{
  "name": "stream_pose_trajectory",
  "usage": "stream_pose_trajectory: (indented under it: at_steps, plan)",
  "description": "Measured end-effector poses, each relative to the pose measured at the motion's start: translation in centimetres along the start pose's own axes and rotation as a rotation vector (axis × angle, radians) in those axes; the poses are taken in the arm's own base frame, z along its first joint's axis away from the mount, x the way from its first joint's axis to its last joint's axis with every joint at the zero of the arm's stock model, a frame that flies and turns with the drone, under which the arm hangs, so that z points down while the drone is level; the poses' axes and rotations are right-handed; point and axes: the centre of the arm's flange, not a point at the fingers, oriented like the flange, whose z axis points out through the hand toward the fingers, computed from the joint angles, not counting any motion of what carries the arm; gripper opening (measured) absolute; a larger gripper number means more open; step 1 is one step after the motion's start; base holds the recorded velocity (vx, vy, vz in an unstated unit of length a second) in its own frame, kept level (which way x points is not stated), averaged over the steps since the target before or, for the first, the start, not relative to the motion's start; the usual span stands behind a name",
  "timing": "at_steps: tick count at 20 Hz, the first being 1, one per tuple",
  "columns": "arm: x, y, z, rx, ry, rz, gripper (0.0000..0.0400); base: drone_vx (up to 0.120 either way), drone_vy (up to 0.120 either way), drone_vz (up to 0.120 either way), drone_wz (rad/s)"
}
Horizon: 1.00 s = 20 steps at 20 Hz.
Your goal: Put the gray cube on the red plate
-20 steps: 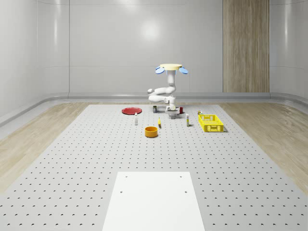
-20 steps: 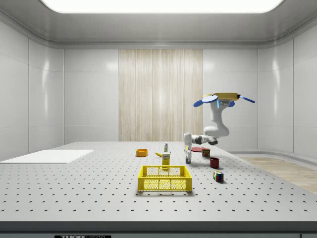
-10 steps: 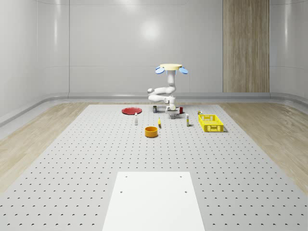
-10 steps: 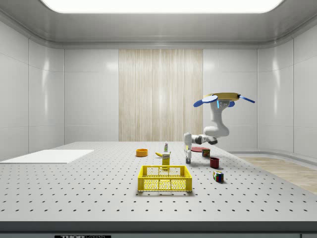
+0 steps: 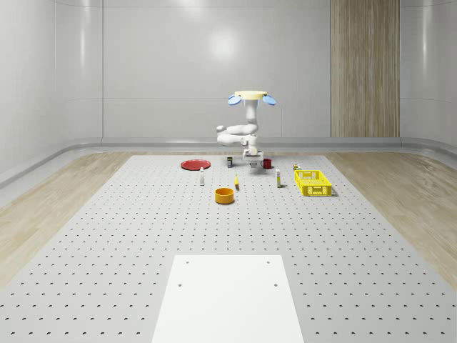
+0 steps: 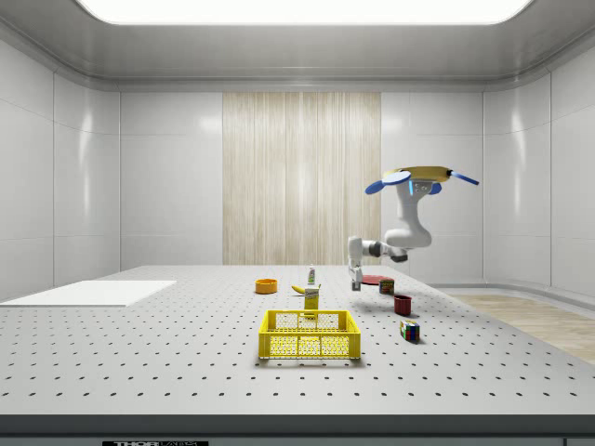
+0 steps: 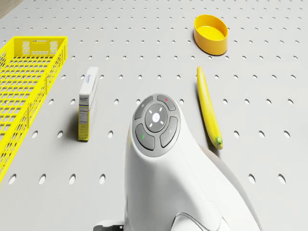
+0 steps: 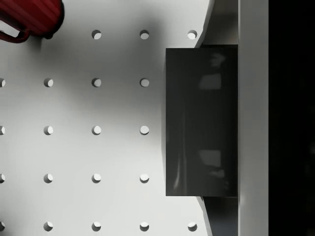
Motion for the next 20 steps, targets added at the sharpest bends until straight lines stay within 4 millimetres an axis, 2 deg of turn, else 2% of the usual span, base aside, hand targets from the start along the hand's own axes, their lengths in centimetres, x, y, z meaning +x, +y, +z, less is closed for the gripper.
stream_pose_trajectory:
  at_steps: [7, 11, 14, 20]
  plan:
    - [0.00, 0.00, -0.43, 0.000, 0.000, 0.000, 0.0250, -0.120, -0.120, 0.114, 0.000]
    - [0.00, 0.00, -0.50, 0.000, 0.000, 0.000, 0.0250, -0.120, -0.120, 0.000, 0.000]
    - [0.00, 0.00, -0.52, 0.000, 0.000, 0.000, 0.0250, -0.120, -0.120, 0.093, 0.000]
    - [0.00, 0.00, -0.53, 0.000, 0.000, 0.000, 0.0250, -0.120, -0.120, 0.000, 0.000]
